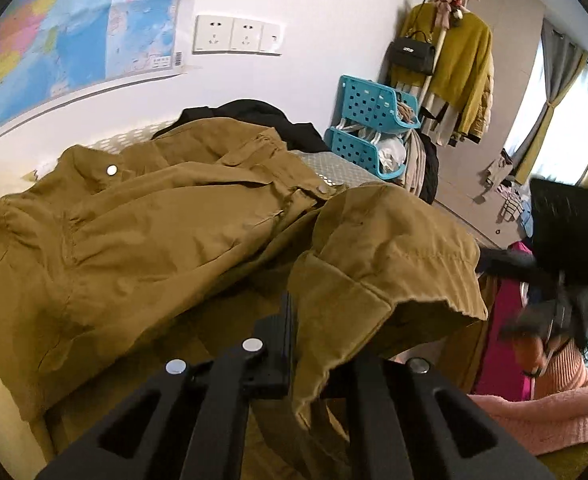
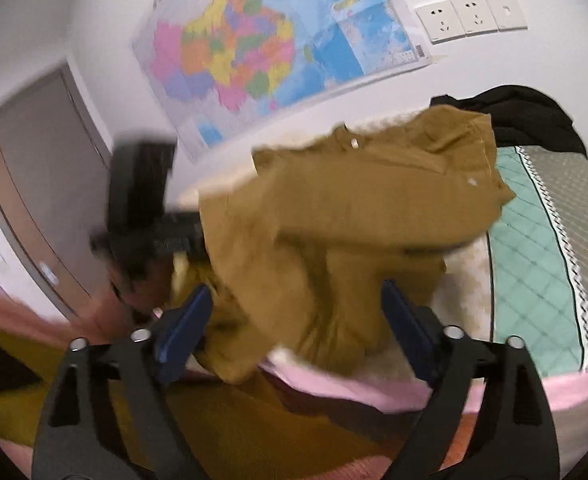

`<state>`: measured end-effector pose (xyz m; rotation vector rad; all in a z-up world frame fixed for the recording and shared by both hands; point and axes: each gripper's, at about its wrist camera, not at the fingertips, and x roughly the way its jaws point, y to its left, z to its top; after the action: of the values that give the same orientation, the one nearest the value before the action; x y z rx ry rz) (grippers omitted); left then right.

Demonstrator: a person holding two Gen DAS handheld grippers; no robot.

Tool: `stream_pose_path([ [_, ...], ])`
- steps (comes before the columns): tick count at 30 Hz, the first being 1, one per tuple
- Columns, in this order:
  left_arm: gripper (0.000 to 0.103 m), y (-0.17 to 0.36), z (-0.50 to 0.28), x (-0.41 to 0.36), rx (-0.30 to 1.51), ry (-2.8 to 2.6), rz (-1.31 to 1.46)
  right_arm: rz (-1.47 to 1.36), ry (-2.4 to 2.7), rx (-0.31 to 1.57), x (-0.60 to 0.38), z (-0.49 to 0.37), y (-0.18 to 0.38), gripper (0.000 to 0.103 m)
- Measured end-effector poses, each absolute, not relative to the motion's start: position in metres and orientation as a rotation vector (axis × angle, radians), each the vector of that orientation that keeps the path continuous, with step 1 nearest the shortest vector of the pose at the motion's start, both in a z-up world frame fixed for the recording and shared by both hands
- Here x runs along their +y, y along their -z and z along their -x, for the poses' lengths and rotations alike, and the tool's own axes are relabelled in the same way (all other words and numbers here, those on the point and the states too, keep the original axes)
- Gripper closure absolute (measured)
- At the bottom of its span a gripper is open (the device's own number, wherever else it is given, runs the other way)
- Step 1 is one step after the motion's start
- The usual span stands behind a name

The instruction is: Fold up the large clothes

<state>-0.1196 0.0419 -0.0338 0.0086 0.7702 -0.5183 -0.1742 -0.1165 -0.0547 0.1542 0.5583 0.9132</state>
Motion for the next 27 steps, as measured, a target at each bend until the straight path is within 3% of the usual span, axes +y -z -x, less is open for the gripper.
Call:
stream_pose_path([
  [4,0.098,0.029,0.118,0.031,0.770,0.514,-0.024,0.021,-0.743,0.541,-0.092,0.185,0.076,0.011],
  [5,0.098,0.028,0.118,0.030,0.769,0.517,-0.032,0.017,-0.698,0.554,-0.089,0.179,0.082,0.016],
  [7,0.094,0.026,0.121,0.027,0.761,0.506,-0.056,-0.012,-0.641,0.598,-0.088,0.163,0.092,0.062],
  [8,0.091,0.026,0.123,0.027,0.757,0.501,-0.064,-0.085,-0.681,0.644,-0.091,0.151,0.096,0.102],
  [10,0.078,0.026,0.125,0.030,0.755,0.494,-0.061,-0.254,-0.789,0.658,-0.108,0.143,0.090,0.101],
  [14,0.030,0.025,0.135,0.043,0.716,0.470,-0.061,-0.383,-0.872,0.523,-0.182,0.177,0.044,0.101],
  [18,0.023,0.025,0.161,0.025,0.622,0.452,-0.226,-0.314,-0.692,0.593,-0.219,0.183,0.046,0.101],
  [22,0.023,0.046,0.174,0.013,0.690,0.520,-0.329,-0.262,-0.553,0.806,-0.217,0.157,0.108,0.099],
  [24,0.023,0.058,0.191,0.007,0.694,0.515,-0.396,-0.280,-0.516,0.877,-0.222,0.148,0.137,0.088],
  [26,0.023,0.065,0.208,0.013,0.723,0.563,-0.400,-0.283,-0.498,0.906,-0.223,0.149,0.151,0.087],
  [27,0.023,0.065,0.213,0.018,0.730,0.578,-0.384,-0.284,-0.502,0.913,-0.222,0.150,0.153,0.080],
])
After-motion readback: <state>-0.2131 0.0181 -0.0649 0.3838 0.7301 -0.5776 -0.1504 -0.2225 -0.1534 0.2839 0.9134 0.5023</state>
